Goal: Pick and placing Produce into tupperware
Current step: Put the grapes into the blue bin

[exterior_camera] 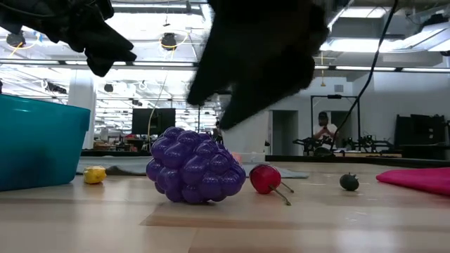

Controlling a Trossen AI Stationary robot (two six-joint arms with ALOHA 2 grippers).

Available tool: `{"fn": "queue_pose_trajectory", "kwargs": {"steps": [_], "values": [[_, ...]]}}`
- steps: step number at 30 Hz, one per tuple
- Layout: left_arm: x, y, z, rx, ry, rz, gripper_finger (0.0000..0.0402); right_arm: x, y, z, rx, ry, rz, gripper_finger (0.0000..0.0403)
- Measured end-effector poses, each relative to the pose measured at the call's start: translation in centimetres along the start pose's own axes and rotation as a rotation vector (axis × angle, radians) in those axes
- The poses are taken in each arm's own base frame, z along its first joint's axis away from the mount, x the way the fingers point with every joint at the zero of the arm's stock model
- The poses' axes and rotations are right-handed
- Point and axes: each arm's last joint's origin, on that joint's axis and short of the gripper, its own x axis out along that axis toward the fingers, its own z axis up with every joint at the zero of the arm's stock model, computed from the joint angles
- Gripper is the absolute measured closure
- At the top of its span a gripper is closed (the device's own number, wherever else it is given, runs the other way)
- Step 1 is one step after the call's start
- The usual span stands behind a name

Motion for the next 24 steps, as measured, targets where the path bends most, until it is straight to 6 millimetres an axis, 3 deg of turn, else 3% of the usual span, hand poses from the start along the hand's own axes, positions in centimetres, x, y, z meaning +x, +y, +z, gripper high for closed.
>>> {"fn": "queue_pose_trajectory", "kwargs": {"steps": [14, 24], "values": [[0.0, -0.5, -0.1, -0.001, 0.006, -0.031, 0.0287, 2.9, 0.1, -1.2, 0.007, 0.037, 0.020, 0.0057], [0.0, -0.5, -0.1, -0.003, 0.005, -0.030, 0.0287, 2.9, 0.0, -1.0, 0.013, 0.030, 0.030, 0.0061]]}}
